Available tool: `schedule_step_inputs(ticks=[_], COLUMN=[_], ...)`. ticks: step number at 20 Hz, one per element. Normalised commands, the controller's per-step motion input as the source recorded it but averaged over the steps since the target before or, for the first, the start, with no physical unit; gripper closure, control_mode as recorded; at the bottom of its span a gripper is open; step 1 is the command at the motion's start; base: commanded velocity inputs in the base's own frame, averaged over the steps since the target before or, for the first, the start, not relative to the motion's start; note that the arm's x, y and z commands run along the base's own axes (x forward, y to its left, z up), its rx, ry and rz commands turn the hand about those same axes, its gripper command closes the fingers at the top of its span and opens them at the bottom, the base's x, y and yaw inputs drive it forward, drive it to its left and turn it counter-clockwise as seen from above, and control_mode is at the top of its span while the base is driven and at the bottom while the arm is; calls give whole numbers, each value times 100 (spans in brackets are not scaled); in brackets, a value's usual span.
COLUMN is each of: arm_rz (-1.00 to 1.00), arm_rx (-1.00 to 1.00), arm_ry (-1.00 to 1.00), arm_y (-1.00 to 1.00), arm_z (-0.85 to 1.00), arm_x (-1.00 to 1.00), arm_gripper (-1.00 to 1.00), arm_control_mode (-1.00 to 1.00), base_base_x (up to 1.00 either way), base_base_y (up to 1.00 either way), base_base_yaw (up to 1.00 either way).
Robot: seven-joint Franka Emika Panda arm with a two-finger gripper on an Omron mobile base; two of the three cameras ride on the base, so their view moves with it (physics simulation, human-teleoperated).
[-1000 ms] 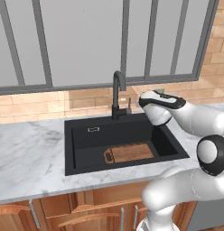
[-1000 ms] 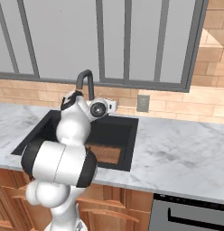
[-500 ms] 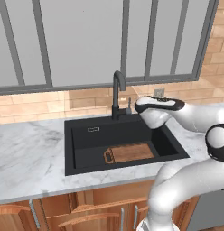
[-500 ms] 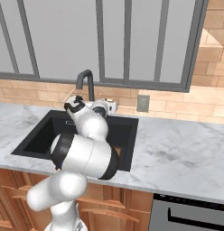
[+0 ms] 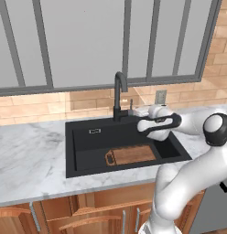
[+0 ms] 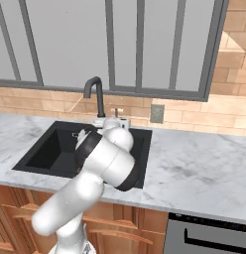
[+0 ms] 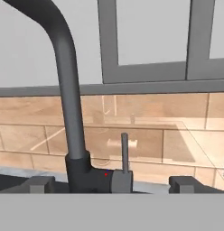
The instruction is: Turn on the sink faucet with hot water and rinse the cutting board for ten seconds, then turn off the faucet. Push the cutting board to reach the water if necessary.
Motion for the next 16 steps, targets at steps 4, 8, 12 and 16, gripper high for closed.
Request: schedule_step_inputs(ticks=[4,8,12,16], arm_rz=[0,0,0,0], arm_rx=[0,0,0,0], arm_ry=[0,0,0,0], arm_y=[0,0,0,0], arm_z=[0,0,-3,-1], arm_x=[34,35,25,16], arm_gripper=[-100,-100,-100,-100], arm_control_mode=[-100,-100,-100,-100], base_base_x=[0,0,0,0], base_base_y=[0,0,0,0], base_base_yaw=[0,0,0,0])
